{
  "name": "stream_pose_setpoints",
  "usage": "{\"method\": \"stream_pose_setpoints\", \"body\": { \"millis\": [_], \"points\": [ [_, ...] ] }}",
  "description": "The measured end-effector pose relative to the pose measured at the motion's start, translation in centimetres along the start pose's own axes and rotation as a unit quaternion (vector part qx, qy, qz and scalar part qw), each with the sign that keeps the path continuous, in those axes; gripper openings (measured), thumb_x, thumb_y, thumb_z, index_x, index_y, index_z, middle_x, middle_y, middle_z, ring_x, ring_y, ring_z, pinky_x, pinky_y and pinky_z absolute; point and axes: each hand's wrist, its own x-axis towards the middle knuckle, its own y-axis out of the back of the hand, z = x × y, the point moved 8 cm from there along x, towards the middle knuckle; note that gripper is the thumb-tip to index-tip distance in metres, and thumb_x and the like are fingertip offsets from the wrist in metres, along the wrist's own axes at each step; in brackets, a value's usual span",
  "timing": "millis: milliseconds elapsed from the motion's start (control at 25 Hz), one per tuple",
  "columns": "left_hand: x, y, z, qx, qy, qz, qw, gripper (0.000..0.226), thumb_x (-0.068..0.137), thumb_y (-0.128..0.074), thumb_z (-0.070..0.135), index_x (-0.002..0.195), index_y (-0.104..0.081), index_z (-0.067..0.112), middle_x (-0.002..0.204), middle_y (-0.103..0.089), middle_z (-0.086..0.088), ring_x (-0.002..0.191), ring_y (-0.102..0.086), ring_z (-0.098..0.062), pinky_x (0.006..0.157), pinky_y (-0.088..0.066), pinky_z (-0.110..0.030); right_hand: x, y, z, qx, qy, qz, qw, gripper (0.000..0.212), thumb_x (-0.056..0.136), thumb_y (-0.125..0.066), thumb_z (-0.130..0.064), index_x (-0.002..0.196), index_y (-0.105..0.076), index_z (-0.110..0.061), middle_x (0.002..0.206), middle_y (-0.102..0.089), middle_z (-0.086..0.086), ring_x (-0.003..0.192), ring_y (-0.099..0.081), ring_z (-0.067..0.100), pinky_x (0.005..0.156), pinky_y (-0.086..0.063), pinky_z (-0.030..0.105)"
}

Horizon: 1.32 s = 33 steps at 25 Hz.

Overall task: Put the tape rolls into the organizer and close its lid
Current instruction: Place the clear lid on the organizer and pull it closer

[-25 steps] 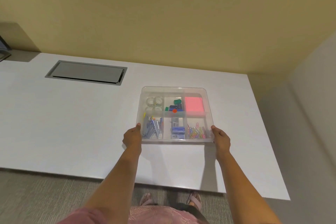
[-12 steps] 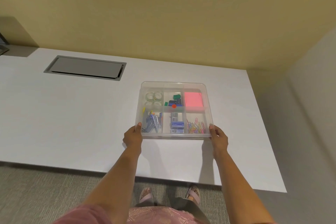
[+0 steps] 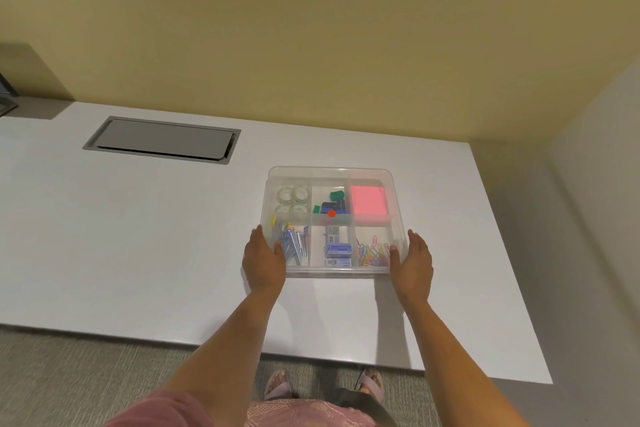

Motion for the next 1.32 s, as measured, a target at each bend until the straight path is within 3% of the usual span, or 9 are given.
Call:
{"method": "stream_pose_setpoints", "body": {
  "millis": [160, 360, 480, 720, 840, 1000, 1080, 1200, 1320],
  "points": [
    [2.2, -1.8, 2.7, 0.177, -0.119, -0.057, 0.975, 0.056, 0.099, -0.039, 0.033, 0.147, -0.023, 0.009, 0.158, -0.015, -0.016, 0.146, -0.018, -0.031, 0.118, -0.019, -0.041, 1.9, -1.9, -3.2, -0.148, 0.107, -0.055, 0.982, 0.054, 0.098, -0.040, -0.036, 0.145, -0.029, -0.012, 0.157, -0.024, 0.011, 0.145, -0.020, 0.030, 0.118, -0.021, 0.044],
    [4.9, -3.3, 3.9, 0.223, -0.161, -0.082, 0.958, 0.057, 0.100, -0.030, 0.038, 0.149, -0.015, 0.014, 0.160, -0.005, -0.014, 0.148, -0.007, -0.029, 0.121, -0.010, -0.040, 4.4, -4.4, -5.0, -0.201, 0.135, -0.116, 0.963, 0.078, 0.085, -0.002, -0.057, 0.150, -0.015, -0.015, 0.160, -0.010, 0.009, 0.149, -0.006, 0.027, 0.121, -0.008, 0.042],
    [6.8, -3.9, 5.1, 0.237, -0.171, -0.090, 0.952, 0.058, 0.100, -0.028, 0.040, 0.150, -0.012, 0.014, 0.160, -0.003, -0.014, 0.149, -0.003, -0.029, 0.121, -0.006, -0.039, 6.8, -5.5, -5.8, -0.212, 0.129, -0.136, 0.959, 0.062, 0.099, -0.019, -0.048, 0.150, -0.008, -0.016, 0.161, -0.003, 0.008, 0.149, 0.000, 0.025, 0.122, -0.004, 0.041],
    [10.9, -5.3, 7.0, 0.243, -0.172, -0.096, 0.950, 0.060, 0.099, -0.028, 0.045, 0.150, -0.009, 0.020, 0.160, 0.001, -0.013, 0.149, 0.002, -0.029, 0.121, -0.004, -0.039, 11.4, -6.5, -7.5, -0.201, 0.139, -0.145, 0.959, 0.063, 0.099, -0.030, -0.045, 0.150, -0.006, -0.017, 0.161, 0.001, 0.008, 0.149, 0.002, 0.025, 0.122, -0.003, 0.039],
    [12.1, -6.0, 7.6, 0.277, -0.189, -0.088, 0.938, 0.062, 0.097, -0.021, 0.052, 0.150, -0.006, 0.025, 0.161, 0.001, -0.012, 0.148, 0.002, -0.030, 0.121, -0.007, -0.041, 12.6, -6.9, -8.4, -0.211, 0.160, -0.135, 0.955, 0.061, 0.098, -0.021, -0.049, 0.150, -0.006, -0.020, 0.161, -0.001, 0.007, 0.149, 0.001, 0.025, 0.122, -0.005, 0.040],
    [12.0, -6.1, 7.9, 0.281, -0.204, -0.060, 0.936, 0.089, 0.075, 0.025, 0.068, 0.149, -0.004, 0.029, 0.161, -0.004, -0.010, 0.148, -0.005, -0.031, 0.118, -0.005, -0.039, 12.6, -7.0, -8.8, -0.221, 0.162, -0.110, 0.955, 0.080, 0.083, 0.014, -0.065, 0.150, -0.007, -0.026, 0.161, -0.004, 0.005, 0.149, -0.001, 0.026, 0.121, -0.006, 0.040],
    [12.1, -6.1, 7.8, 0.261, -0.203, -0.054, 0.942, 0.087, 0.080, 0.019, 0.067, 0.149, -0.015, 0.027, 0.159, -0.015, -0.011, 0.147, -0.014, -0.033, 0.115, -0.006, -0.039, 12.7, -7.0, -8.8, -0.216, 0.160, -0.097, 0.958, 0.095, 0.073, 0.028, -0.069, 0.150, -0.009, -0.027, 0.161, -0.007, 0.005, 0.149, -0.003, 0.026, 0.121, -0.008, 0.040],
    [12.3, -6.2, 7.7, 0.250, -0.200, -0.067, 0.945, 0.076, 0.090, 0.001, 0.063, 0.145, -0.031, 0.023, 0.154, -0.030, -0.015, 0.142, -0.028, -0.036, 0.113, -0.020, -0.044, 12.7, -7.0, -9.0, -0.209, 0.152, -0.094, 0.962, 0.081, 0.080, 0.013, -0.060, 0.149, -0.013, -0.028, 0.161, -0.011, 0.004, 0.149, -0.005, 0.025, 0.122, -0.010, 0.041],
    [12.6, -6.5, 7.7, 0.259, -0.208, -0.070, 0.941, 0.071, 0.092, -0.004, 0.061, 0.143, -0.036, 0.022, 0.151, -0.035, -0.017, 0.139, -0.033, -0.038, 0.111, -0.031, -0.049, 12.7, -6.8, -9.2, -0.205, 0.150, -0.094, 0.963, 0.084, 0.080, 0.014, -0.063, 0.149, -0.016, -0.027, 0.160, -0.014, 0.005, 0.149, -0.007, 0.025, 0.122, -0.012, 0.042]
  ]
}}
